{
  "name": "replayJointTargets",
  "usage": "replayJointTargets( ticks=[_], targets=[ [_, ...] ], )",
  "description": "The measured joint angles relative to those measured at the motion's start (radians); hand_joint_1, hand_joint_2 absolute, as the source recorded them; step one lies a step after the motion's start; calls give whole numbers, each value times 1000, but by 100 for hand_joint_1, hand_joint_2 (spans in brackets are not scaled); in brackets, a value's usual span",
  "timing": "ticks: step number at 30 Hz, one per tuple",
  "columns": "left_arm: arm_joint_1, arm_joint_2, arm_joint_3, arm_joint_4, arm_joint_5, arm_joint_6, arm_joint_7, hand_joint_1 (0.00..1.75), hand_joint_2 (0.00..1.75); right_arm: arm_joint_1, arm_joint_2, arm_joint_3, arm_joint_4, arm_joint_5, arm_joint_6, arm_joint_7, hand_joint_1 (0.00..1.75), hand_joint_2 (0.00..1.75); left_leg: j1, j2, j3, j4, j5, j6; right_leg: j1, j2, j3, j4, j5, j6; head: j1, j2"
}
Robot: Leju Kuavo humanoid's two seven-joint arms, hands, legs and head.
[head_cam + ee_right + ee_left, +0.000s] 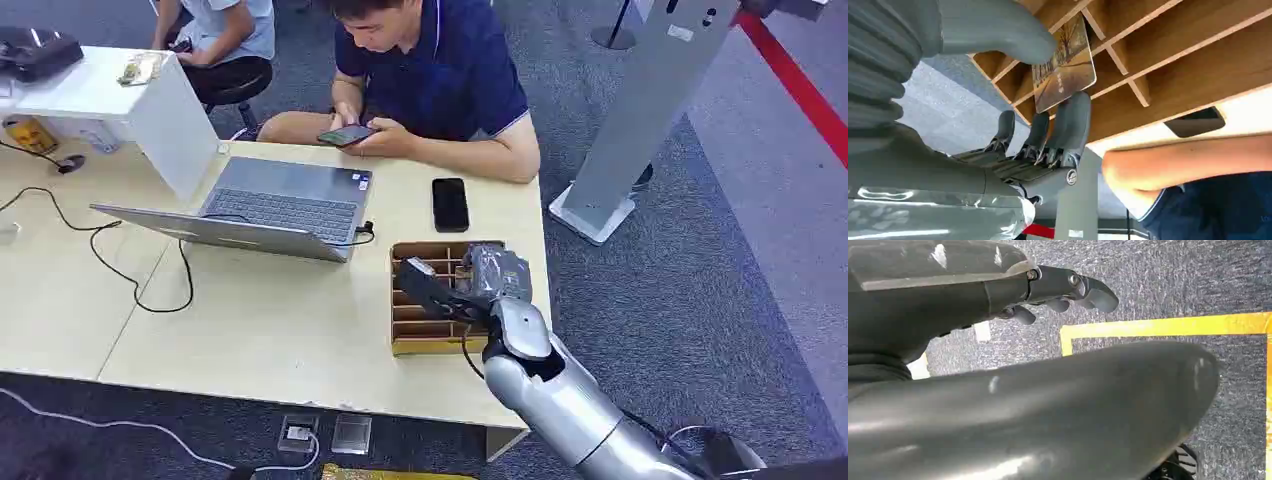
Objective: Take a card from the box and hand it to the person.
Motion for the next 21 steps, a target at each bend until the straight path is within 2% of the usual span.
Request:
replayJointTargets(
  ticks=[10,11,14,16,18,21],
  targets=[
    [0,0,0,0,2,1,2,0,0,18,-1,-1,0,9,0,0,82,175,0,0,0,0,0,0,0,0,0,0,0,0,0,0],
    [0,0,0,0,2,2,2,0,0,19,-1,-1,0,9,0,0,89,175,0,0,0,0,0,0,0,0,0,0,0,0,0,0],
    [0,0,0,0,2,2,2,0,0,21,-1,-2,0,10,0,0,91,175,0,0,0,0,0,0,0,0,0,0,0,0,0,0],
    [0,0,0,0,2,2,2,0,0,24,-2,-2,0,12,0,0,99,175,0,0,0,0,0,0,0,0,0,0,0,0,0,0],
    [0,0,-1,0,2,2,2,0,0,25,-2,-3,0,15,0,0,127,175,0,0,0,0,0,0,0,0,0,0,0,0,0,0],
    [0,0,-1,0,2,1,2,0,0,27,-5,-6,0,18,0,1,134,175,0,0,0,0,0,0,0,0,0,0,0,0,0,0]
  ],
)
